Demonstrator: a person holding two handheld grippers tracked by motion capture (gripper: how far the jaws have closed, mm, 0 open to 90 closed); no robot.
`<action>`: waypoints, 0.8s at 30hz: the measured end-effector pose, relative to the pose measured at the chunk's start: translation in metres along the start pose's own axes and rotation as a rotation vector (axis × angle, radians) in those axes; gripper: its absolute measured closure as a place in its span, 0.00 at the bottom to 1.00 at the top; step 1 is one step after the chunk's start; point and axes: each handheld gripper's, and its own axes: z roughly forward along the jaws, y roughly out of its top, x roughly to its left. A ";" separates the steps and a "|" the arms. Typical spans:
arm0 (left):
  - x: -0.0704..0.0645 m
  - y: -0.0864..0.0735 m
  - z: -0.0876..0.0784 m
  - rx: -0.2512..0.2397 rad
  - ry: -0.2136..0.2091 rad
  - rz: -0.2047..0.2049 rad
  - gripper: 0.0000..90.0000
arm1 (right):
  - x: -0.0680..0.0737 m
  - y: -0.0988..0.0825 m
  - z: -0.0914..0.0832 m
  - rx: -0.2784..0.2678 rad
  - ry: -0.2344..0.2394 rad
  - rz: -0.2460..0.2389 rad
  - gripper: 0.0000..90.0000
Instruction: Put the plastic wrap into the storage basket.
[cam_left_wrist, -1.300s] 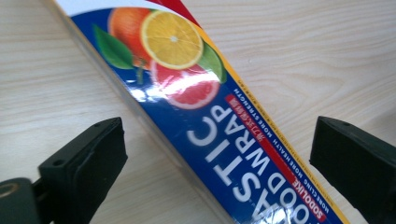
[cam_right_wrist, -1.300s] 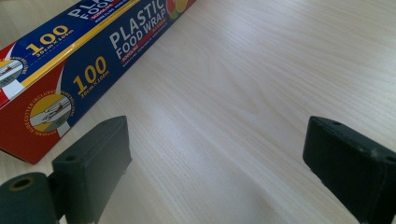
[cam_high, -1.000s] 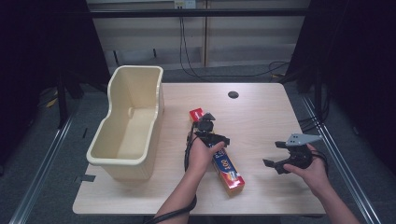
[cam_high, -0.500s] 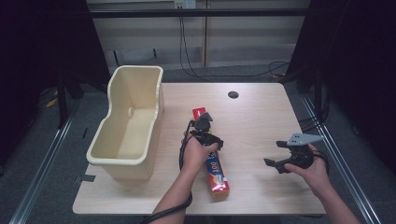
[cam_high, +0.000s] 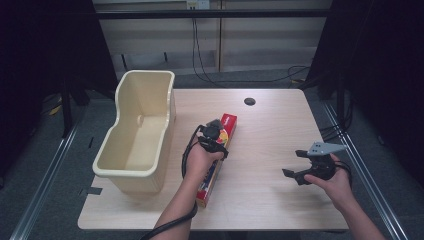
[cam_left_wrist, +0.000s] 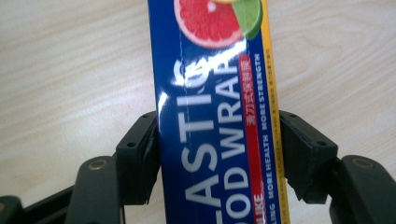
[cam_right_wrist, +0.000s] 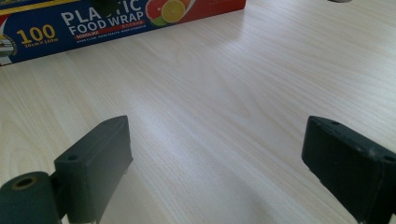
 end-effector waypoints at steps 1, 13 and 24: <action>0.000 0.001 0.001 -0.002 0.000 -0.010 0.40 | 0.000 0.000 0.000 0.001 0.000 -0.001 0.09; 0.002 0.011 0.011 0.012 0.003 -0.092 0.40 | 0.000 0.000 -0.001 -0.002 0.000 0.005 0.09; 0.002 0.015 -0.001 0.091 -0.016 -0.100 0.46 | -0.001 0.000 -0.002 -0.007 0.001 0.001 0.09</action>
